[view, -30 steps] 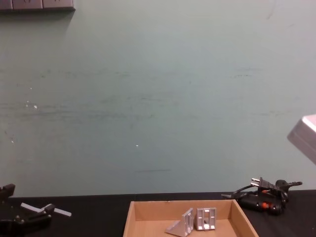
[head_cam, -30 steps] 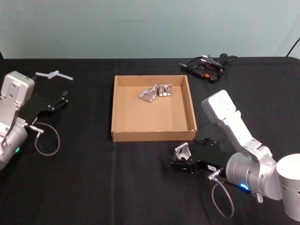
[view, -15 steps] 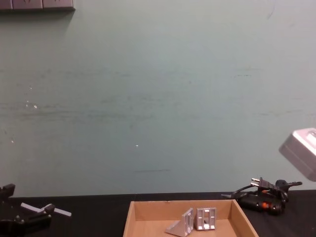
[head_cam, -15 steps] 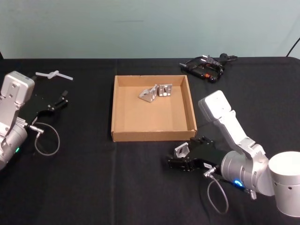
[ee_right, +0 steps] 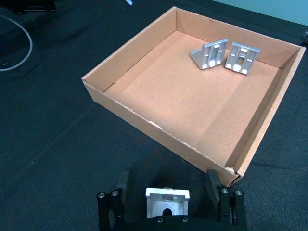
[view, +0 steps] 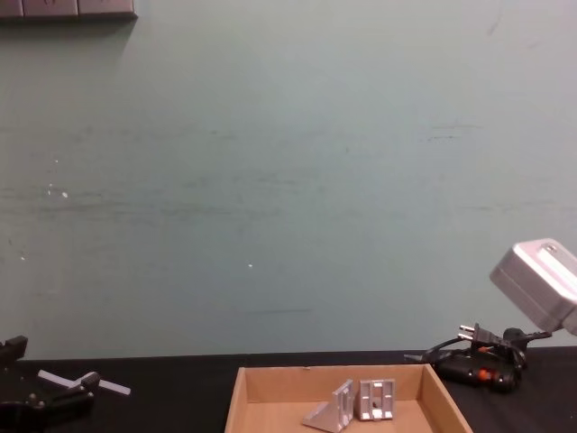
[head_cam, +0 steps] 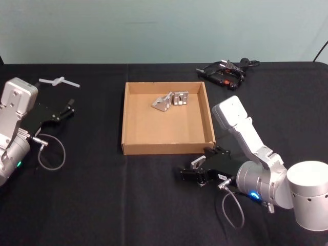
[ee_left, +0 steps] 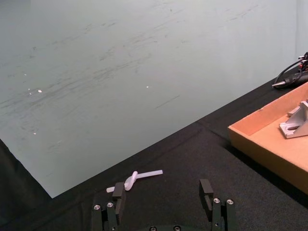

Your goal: Use one hand to pick up the angle iron from the table and place it into the box.

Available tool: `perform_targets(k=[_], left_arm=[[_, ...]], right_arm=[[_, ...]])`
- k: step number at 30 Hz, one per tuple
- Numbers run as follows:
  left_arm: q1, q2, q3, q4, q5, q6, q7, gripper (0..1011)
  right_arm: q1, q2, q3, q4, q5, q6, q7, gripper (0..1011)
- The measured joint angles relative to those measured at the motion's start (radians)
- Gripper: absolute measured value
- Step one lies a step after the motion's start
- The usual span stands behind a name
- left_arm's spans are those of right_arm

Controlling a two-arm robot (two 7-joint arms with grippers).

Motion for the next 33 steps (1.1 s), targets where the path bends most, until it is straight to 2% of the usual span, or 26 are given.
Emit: perform_targets(k=[6, 9, 14, 16, 17, 18, 20, 26, 33], left_arm=[[0.0, 0.0, 0.0, 0.0, 0.0, 0.0, 0.0, 1005], [0.0, 0.0, 0.0, 0.0, 0.0, 0.0, 0.0, 1005], [0.0, 0.0, 0.0, 0.0, 0.0, 0.0, 0.0, 1005], [0.0, 0.0, 0.0, 0.0, 0.0, 0.0, 0.0, 1005], [0.0, 0.0, 0.0, 0.0, 0.0, 0.0, 0.0, 1005], [0.0, 0.0, 0.0, 0.0, 0.0, 0.0, 0.0, 1005], [0.0, 0.0, 0.0, 0.0, 0.0, 0.0, 0.0, 1005], [0.0, 0.0, 0.0, 0.0, 0.0, 0.0, 0.0, 1005], [0.0, 0.0, 0.0, 0.0, 0.0, 0.0, 0.0, 1005]], right_arm=[[-0.001, 0.001, 0.0, -0.001, 0.0, 0.001, 0.0, 1000], [-0.001, 0.001, 0.0, -0.002, 0.0, 0.001, 0.0, 968], [-0.001, 0.001, 0.0, -0.003, 0.001, 0.002, 0.0, 815], [-0.002, 0.001, 0.0, -0.003, 0.001, 0.002, 0.0, 800], [-0.002, 0.001, 0.0, -0.003, 0.001, 0.002, 0.0, 743], [-0.002, 0.001, 0.0, -0.003, 0.001, 0.002, 0.0, 743], [-0.002, 0.002, 0.0, -0.004, 0.001, 0.003, 0.0, 650], [-0.002, 0.002, 0.0, -0.004, 0.001, 0.004, 0.0, 471], [-0.002, 0.002, 0.0, -0.006, 0.001, 0.004, -0.001, 456]])
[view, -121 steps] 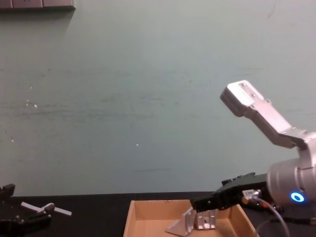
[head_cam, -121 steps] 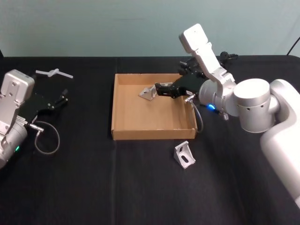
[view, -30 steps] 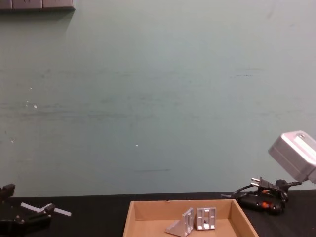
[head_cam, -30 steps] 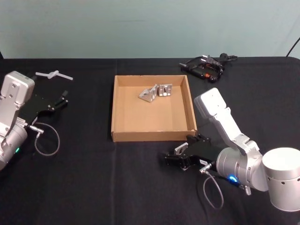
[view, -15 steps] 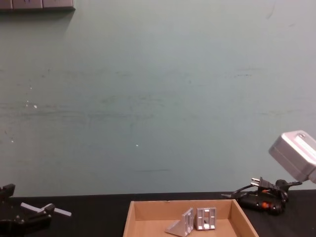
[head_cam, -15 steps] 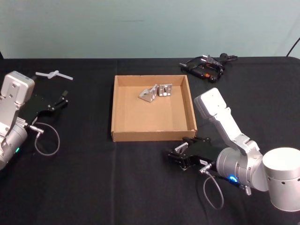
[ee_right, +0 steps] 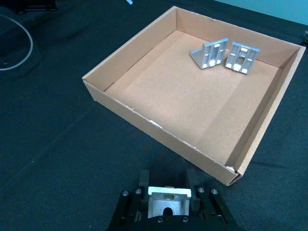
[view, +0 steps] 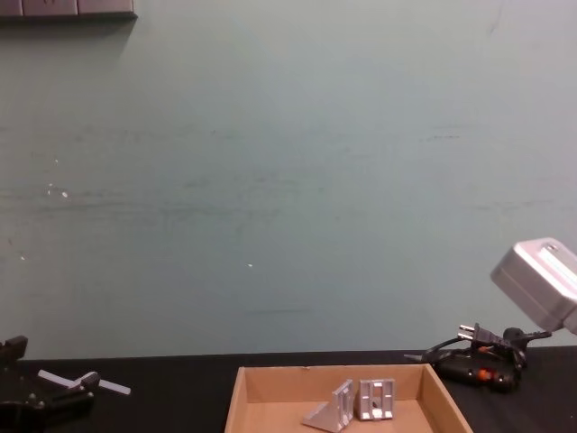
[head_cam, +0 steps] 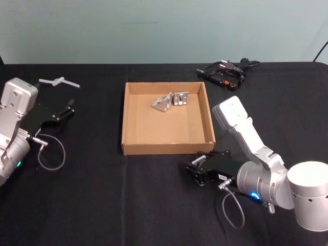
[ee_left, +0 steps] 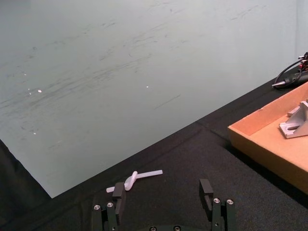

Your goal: Use one hand to pick up the angle iron from the table and place it into the box.

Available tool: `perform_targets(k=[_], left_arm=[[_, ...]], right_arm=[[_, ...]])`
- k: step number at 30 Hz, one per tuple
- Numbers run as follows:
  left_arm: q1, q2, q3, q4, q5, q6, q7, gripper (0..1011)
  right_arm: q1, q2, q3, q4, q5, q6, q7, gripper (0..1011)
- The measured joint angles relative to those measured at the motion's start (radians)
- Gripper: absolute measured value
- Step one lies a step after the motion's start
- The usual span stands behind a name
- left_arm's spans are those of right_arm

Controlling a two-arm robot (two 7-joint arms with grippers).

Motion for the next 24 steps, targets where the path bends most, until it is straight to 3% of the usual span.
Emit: perform_targets(k=[7, 15, 24], left_arm=[[0.0, 0.0, 0.0, 0.0, 0.0, 0.0, 0.0, 1005], [0.0, 0.0, 0.0, 0.0, 0.0, 0.0, 0.0, 1004], [0.0, 0.0, 0.0, 0.0, 0.0, 0.0, 0.0, 1005]], right_arm=[[-0.001, 0.004, 0.0, -0.037, 0.0, -0.002, 0.002, 453], [0.048, 0.002, -0.006, -0.078, 0.019, 0.017, 0.024, 453], [0.194, -0.038, -0.051, -0.023, 0.011, 0.028, 0.025, 456]])
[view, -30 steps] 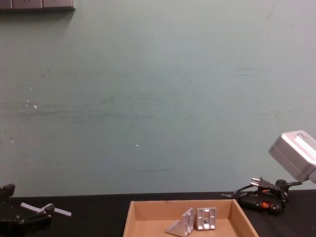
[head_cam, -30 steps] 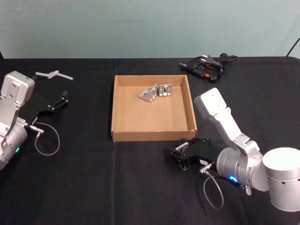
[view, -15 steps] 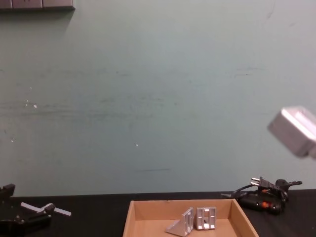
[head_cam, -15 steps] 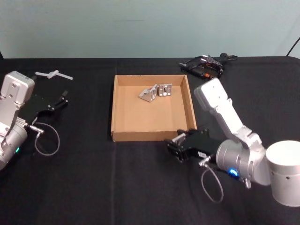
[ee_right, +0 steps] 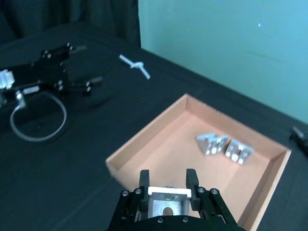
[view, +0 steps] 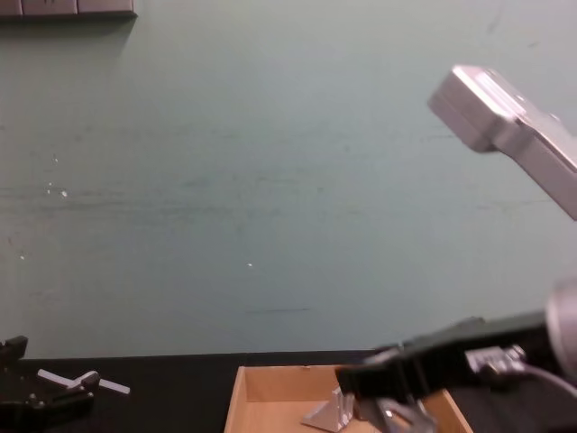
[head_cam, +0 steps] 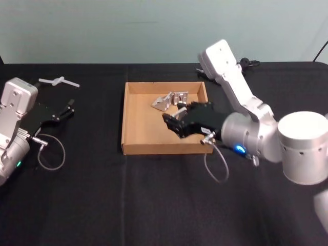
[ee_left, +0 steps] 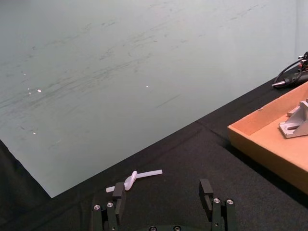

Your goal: Use one hand to pick up the angle iron from the table and place it into the box.

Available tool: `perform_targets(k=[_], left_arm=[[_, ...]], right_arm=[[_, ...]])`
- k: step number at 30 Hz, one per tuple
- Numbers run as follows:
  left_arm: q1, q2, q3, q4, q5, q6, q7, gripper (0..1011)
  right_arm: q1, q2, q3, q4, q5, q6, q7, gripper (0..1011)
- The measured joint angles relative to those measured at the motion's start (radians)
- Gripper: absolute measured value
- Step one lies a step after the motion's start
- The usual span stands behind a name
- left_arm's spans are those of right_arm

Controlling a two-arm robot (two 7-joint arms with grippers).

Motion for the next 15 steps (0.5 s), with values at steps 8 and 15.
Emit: perform_targets(k=[8, 15], left_arm=[[0.0, 0.0, 0.0, 0.0, 0.0, 0.0, 0.0, 1005], [0.0, 0.0, 0.0, 0.0, 0.0, 0.0, 0.0, 1005]], right_arm=[[0.114, -0.051, -0.021, 0.139, -0.003, -0.01, -0.001, 456], [0.196, -0.093, -0.031, 0.274, -0.008, -0.046, -0.014, 453]])
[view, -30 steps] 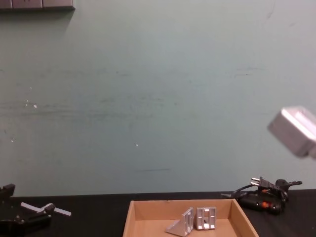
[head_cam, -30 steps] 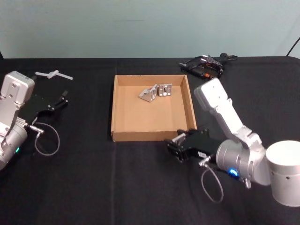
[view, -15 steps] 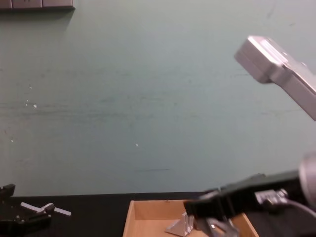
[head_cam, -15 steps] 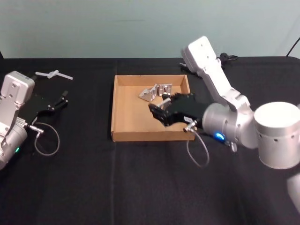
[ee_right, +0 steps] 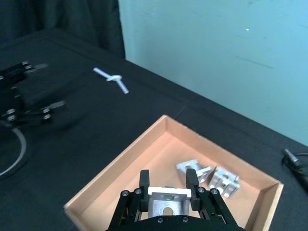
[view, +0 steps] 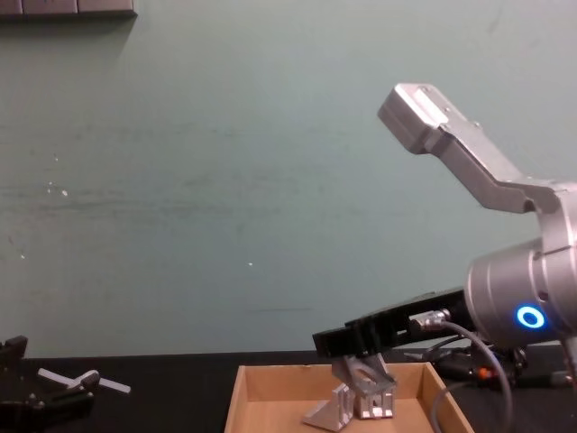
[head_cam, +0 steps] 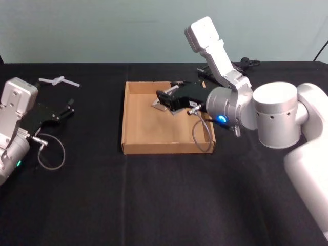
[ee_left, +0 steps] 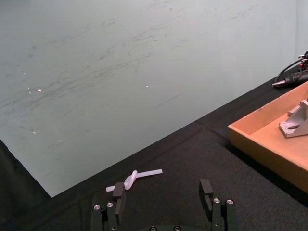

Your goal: Use one hand to pick up the angle iron from the table and place it into the box.

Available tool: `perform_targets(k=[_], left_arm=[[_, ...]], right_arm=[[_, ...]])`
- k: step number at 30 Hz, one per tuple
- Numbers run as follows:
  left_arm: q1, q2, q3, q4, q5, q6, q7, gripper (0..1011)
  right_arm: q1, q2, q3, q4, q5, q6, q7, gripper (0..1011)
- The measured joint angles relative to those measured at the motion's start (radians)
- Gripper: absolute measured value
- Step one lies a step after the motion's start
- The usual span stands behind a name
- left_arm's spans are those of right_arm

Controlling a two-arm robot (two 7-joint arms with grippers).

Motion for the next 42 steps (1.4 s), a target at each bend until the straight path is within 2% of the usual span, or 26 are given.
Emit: perform_targets(k=[11, 21, 32, 42], left_arm=[[0.0, 0.0, 0.0, 0.0, 0.0, 0.0, 0.0, 1005], [0.0, 0.0, 0.0, 0.0, 0.0, 0.0, 0.0, 1005], [0.0, 0.0, 0.0, 0.0, 0.0, 0.0, 0.0, 1005], [0.0, 0.0, 0.0, 0.0, 0.0, 0.0, 0.0, 1005]], right_arm=[[0.1, -0.051, -0.008, 0.198, 0.004, -0.072, -0.004, 456], [0.148, -0.077, -0.029, 0.303, 0.008, -0.107, 0.0, 456], [0.164, -0.093, -0.031, 0.358, 0.016, -0.119, -0.005, 456], [0.164, -0.092, -0.031, 0.356, 0.016, -0.119, -0.005, 456]])
